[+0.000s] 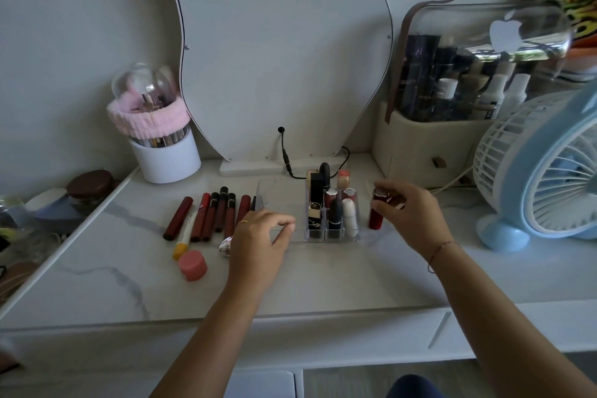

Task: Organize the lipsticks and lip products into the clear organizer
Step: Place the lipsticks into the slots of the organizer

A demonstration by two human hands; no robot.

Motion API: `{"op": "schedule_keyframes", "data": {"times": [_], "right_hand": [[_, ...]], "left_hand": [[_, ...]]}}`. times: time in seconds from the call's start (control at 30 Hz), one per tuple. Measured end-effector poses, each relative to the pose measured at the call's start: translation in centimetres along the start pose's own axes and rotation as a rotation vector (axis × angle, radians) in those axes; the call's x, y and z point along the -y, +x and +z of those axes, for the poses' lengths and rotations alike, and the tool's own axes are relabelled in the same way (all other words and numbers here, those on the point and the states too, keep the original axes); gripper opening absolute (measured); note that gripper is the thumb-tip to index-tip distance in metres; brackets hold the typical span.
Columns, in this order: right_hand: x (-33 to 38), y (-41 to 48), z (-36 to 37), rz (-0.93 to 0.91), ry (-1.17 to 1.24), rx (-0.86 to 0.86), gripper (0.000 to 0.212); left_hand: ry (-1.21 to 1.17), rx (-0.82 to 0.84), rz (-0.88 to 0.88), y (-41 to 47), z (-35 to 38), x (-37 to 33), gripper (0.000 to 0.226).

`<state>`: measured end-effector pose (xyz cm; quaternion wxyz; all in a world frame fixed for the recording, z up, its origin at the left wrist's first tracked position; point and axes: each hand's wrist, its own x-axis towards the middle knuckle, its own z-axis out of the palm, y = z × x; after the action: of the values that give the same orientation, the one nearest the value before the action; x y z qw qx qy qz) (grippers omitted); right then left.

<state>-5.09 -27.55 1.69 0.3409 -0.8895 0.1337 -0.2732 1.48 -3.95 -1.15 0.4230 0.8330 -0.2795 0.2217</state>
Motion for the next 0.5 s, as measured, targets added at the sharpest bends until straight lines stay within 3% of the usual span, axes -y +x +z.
{"op": "schedule_keyframes", "data": {"times": [0.2,0.33,0.5], "right_hand": [[-0.5,0.0,0.1,-0.021,0.003,0.04,0.038],[-1.6,0.5,-1.3,-0.012,0.058,0.201,0.04],[-4.2,3.1,-2.9,0.116,0.121,-0.015,0.029]], "left_hand": [[0.015,0.01,-0.006,0.1,0.1,0.0,0.008],[0.015,0.006,-0.01,0.1,0.2,0.1,0.009],[0.012,0.014,-0.003,0.1,0.2,0.1,0.009]]}}
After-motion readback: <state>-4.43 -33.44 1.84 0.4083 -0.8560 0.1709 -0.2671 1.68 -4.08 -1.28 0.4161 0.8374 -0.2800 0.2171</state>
